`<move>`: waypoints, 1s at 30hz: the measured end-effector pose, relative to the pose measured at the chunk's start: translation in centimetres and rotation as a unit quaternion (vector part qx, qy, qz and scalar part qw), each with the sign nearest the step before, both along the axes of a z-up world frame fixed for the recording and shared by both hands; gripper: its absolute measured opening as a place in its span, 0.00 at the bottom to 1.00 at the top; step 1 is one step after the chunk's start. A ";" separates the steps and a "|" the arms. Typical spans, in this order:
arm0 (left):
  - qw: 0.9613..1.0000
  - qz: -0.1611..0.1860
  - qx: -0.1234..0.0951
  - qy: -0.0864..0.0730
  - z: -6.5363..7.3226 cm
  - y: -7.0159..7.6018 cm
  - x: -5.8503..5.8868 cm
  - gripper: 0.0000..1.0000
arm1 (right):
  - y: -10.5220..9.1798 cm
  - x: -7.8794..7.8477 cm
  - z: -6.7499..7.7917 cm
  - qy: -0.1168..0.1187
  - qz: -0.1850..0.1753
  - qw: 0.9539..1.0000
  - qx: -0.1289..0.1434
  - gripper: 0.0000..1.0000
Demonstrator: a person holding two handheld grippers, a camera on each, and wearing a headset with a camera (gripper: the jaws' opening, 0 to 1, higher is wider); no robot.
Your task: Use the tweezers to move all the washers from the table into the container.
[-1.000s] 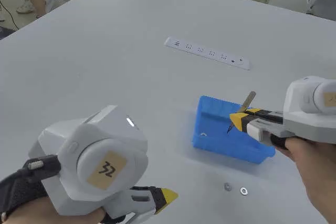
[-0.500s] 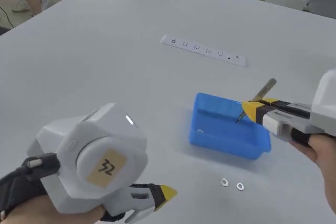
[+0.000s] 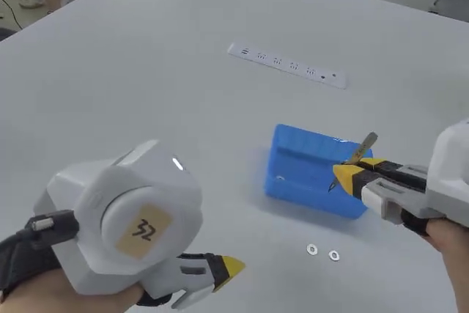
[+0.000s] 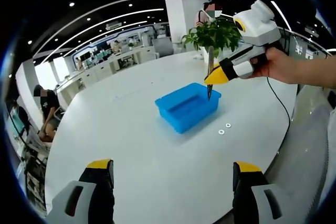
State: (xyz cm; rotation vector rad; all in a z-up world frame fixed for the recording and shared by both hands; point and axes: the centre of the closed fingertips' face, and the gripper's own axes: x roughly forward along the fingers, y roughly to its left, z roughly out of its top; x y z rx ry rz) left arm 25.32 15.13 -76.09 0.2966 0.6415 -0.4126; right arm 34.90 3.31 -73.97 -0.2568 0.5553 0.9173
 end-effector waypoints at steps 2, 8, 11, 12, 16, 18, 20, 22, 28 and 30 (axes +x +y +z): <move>1.000 0.000 0.000 0.003 -0.2 -0.1 0.0 0.96 | 0.1 -0.3 -0.3 0.008 0.001 1.000 0.005 0.05; 1.000 0.006 -0.009 0.000 -0.2 -0.3 0.3 0.96 | 0.2 -1.3 -1.8 0.029 0.005 1.000 0.008 0.05; 1.000 0.004 -0.010 0.001 -0.3 -0.4 0.3 0.96 | -0.2 -1.7 -2.8 0.035 0.004 0.999 0.001 0.05; 1.000 0.003 -0.008 0.001 -0.3 -0.4 0.3 0.96 | -0.4 -1.9 -2.9 0.035 0.004 0.999 0.000 0.05; 1.000 0.001 -0.005 0.001 -0.2 -0.4 0.2 0.96 | -1.2 -2.6 -4.1 0.049 -0.003 0.999 -0.001 0.05; 1.000 0.001 -0.005 0.000 -0.2 -0.4 0.1 0.96 | -1.5 -2.9 -4.6 0.054 -0.006 0.999 0.004 0.05; 1.000 0.002 -0.006 0.001 -0.3 -0.5 0.0 0.96 | -1.7 -3.1 -5.5 0.064 -0.005 0.998 0.001 0.05; 1.000 0.001 -0.008 0.002 -0.4 -0.7 -0.1 0.96 | -2.0 -3.2 -6.7 0.073 -0.004 0.997 -0.009 0.05; 1.000 -0.004 -0.005 0.005 -0.5 -1.1 -0.2 0.95 | -2.0 -3.1 -7.3 0.077 -0.005 0.997 -0.004 0.05; 1.000 -0.004 -0.005 0.005 -0.5 -1.1 -0.2 0.95 | -1.9 -2.9 -7.3 0.076 -0.005 0.997 -0.001 0.04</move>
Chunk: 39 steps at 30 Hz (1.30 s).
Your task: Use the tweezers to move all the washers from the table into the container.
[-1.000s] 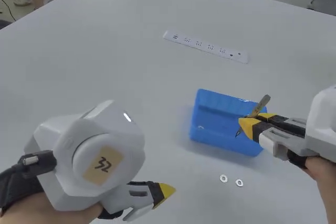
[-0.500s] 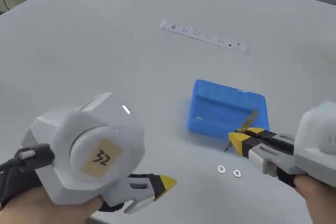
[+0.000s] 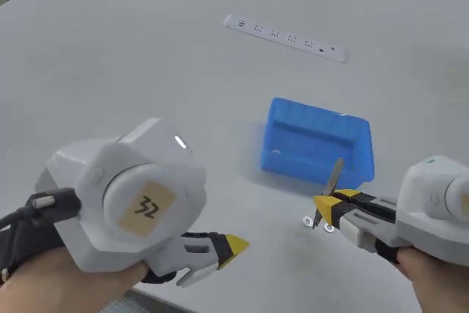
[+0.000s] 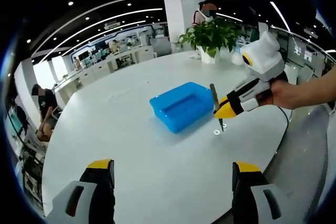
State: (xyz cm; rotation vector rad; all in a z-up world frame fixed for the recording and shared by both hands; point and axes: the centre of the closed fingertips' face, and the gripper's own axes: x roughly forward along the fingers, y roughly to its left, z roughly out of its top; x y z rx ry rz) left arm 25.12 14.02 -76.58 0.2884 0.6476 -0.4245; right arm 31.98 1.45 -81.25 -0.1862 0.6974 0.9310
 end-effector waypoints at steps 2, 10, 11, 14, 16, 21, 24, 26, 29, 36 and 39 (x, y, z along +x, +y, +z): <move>1.000 0.000 0.001 0.001 0.0 0.0 0.0 0.95 | 0.1 0.2 -0.2 0.002 0.000 1.000 0.000 0.04; 1.000 -0.023 -0.006 0.003 -0.1 -0.6 0.4 0.83 | 1.5 -1.0 1.3 0.015 0.014 0.999 0.031 0.03; 0.999 -0.036 -0.011 0.000 0.1 -1.0 0.6 0.78 | 1.8 -1.3 1.6 0.015 0.021 0.999 0.033 0.03; 0.997 -0.056 -0.059 -0.012 1.1 -2.5 1.5 0.58 | 2.5 -2.0 2.1 0.010 0.038 0.999 0.033 0.03; 0.993 -0.067 -0.096 -0.003 1.5 -3.5 1.6 0.47 | 3.0 -2.6 2.4 0.007 0.052 0.998 0.032 0.03; 0.989 -0.072 -0.127 -0.001 2.0 -4.3 2.7 0.32 | 3.9 -3.6 3.3 -0.010 0.081 0.996 0.023 0.03; 0.988 -0.076 -0.132 0.005 1.7 -4.7 3.0 0.30 | 4.6 -4.5 3.9 -0.016 0.099 0.995 0.023 0.03; 0.987 -0.076 -0.144 0.012 1.6 -5.0 3.0 0.32 | 4.9 -4.9 4.0 -0.020 0.109 0.994 0.021 0.03; 0.986 -0.085 -0.144 0.014 1.6 -5.4 2.7 0.30 | 5.1 -5.3 3.9 -0.028 0.125 0.992 0.010 0.03; 0.980 -0.111 -0.162 0.016 2.1 -6.7 2.3 0.26 | 5.3 -5.8 3.0 -0.040 0.152 0.988 -0.014 0.03; 0.980 -0.113 -0.160 0.018 2.1 -6.8 2.3 0.26 | 5.3 -5.9 3.0 -0.039 0.151 0.988 -0.012 0.03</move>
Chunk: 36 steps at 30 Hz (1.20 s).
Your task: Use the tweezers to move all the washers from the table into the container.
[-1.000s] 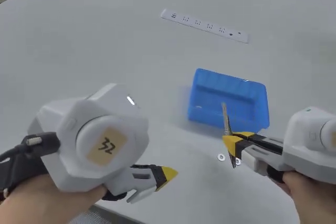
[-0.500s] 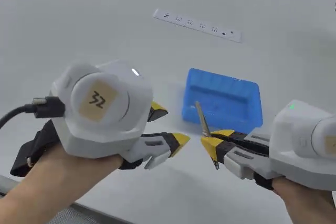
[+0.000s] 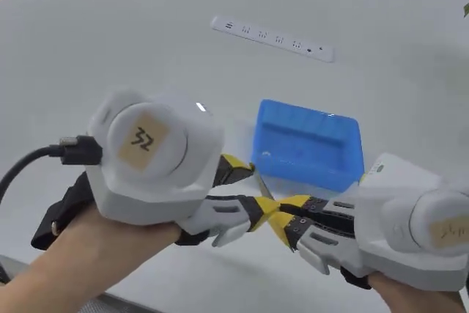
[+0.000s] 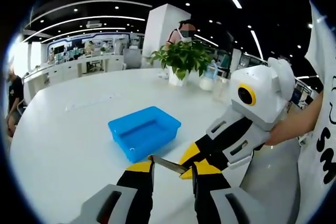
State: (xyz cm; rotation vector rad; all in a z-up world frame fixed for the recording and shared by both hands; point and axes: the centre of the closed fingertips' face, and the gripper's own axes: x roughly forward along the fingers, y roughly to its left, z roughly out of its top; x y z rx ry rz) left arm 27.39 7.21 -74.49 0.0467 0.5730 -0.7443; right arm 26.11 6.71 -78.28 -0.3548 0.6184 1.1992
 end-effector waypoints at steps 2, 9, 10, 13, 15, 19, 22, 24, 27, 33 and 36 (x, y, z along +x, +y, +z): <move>1.000 -0.003 0.000 0.000 0.1 -0.1 -0.1 0.23 | -0.1 0.0 -0.1 0.000 -0.002 1.000 -0.001 0.03; 1.000 -0.023 -0.008 -0.004 0.9 -1.3 -0.2 0.18 | -0.1 -0.1 -0.2 0.003 -0.005 1.000 0.000 0.03; 1.000 -0.026 -0.008 -0.005 1.0 -1.7 -0.4 0.17 | -0.1 -0.1 -0.3 0.003 -0.005 1.000 0.000 0.03; 0.999 -0.036 -0.018 -0.002 1.3 -2.5 -0.6 0.15 | 0.0 -0.1 -0.3 0.004 -0.008 1.000 0.000 0.03; 0.999 -0.046 -0.028 0.001 1.8 -3.3 -0.9 0.14 | 0.0 -0.1 -0.4 0.005 -0.008 1.000 0.001 0.03; 0.998 -0.055 -0.036 0.004 1.6 -4.0 -1.0 0.14 | 0.0 -0.1 -0.5 0.005 -0.008 1.000 -0.001 0.03; 0.998 -0.056 -0.040 0.006 1.5 -4.3 -1.1 0.15 | -0.2 0.1 -0.6 0.003 -0.010 1.000 -0.004 0.03; 0.998 -0.054 -0.043 0.009 1.5 -4.3 -1.0 0.15 | -0.3 0.1 -0.7 0.004 -0.011 1.000 -0.004 0.03; 0.997 -0.058 -0.041 0.024 0.9 -4.5 -1.2 0.18 | -0.3 0.1 -0.6 0.005 -0.011 1.000 -0.003 0.02; 0.998 -0.054 -0.040 0.018 0.9 -3.9 -1.2 0.20 | -0.4 0.1 -0.8 0.001 -0.013 1.000 -0.009 0.02; 0.999 -0.033 -0.029 0.010 0.7 -2.5 -0.8 0.22 | -0.9 0.7 -0.7 -0.006 -0.023 1.000 -0.012 0.03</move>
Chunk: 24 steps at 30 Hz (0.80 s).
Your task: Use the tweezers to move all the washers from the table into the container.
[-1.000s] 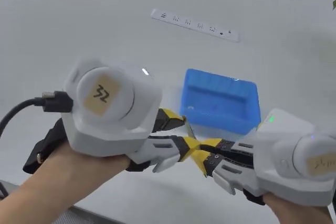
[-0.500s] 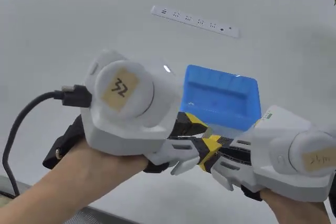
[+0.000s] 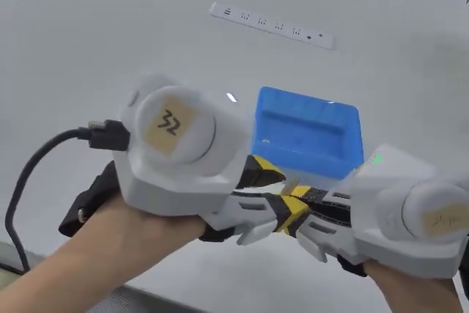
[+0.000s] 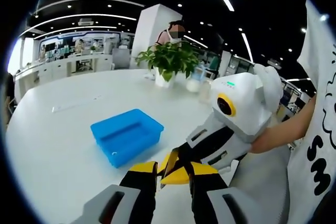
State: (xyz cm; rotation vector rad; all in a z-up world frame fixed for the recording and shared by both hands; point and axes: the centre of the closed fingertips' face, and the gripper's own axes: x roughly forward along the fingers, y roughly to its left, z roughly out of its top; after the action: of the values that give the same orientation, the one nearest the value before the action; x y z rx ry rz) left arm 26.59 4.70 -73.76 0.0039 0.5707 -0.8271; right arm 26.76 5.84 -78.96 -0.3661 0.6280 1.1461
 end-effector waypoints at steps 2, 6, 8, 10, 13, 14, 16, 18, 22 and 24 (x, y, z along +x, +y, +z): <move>1.000 0.016 0.007 -0.001 -0.3 1.2 0.2 0.24 | -0.5 0.6 -0.1 -0.004 -0.009 1.000 -0.004 0.03; 0.998 0.057 0.032 -0.006 -1.3 3.5 0.7 0.43 | -1.9 2.0 -0.5 0.000 -0.036 0.999 -0.006 0.03; 0.997 0.065 0.046 -0.004 -2.0 4.4 0.7 0.49 | -2.6 2.6 -0.7 -0.006 -0.045 0.999 -0.012 0.03; 0.995 0.084 0.058 -0.004 -2.4 5.3 0.7 0.56 | -3.2 3.2 -0.8 -0.009 -0.057 0.998 -0.013 0.03; 0.993 0.099 0.060 0.002 -2.7 5.9 0.7 0.66 | -3.8 4.0 -0.9 -0.007 -0.073 0.997 -0.008 0.03; 0.992 0.106 0.063 0.002 -2.7 6.1 0.6 0.67 | -4.0 4.2 -1.0 -0.001 -0.083 0.997 -0.001 0.03; 0.992 0.110 0.066 0.003 -2.9 6.3 0.6 0.70 | -4.0 4.4 -1.2 0.007 -0.092 0.996 0.008 0.03; 0.990 0.117 0.073 0.007 -3.2 6.6 0.5 0.73 | -4.1 4.7 -1.5 0.007 -0.094 0.995 0.008 0.03; 0.989 0.121 0.079 0.012 -3.6 6.7 0.3 0.76 | -4.2 4.9 -2.1 0.007 -0.098 0.995 0.004 0.03; 0.989 0.120 0.081 0.014 -3.8 6.7 0.1 0.76 | -4.1 4.8 -2.3 0.006 -0.097 0.995 0.003 0.03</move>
State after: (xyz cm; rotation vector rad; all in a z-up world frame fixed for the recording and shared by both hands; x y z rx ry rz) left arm 26.73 11.44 -77.60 0.0714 0.6508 -0.5452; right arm 31.55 1.69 -81.23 -0.2867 0.6563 0.9655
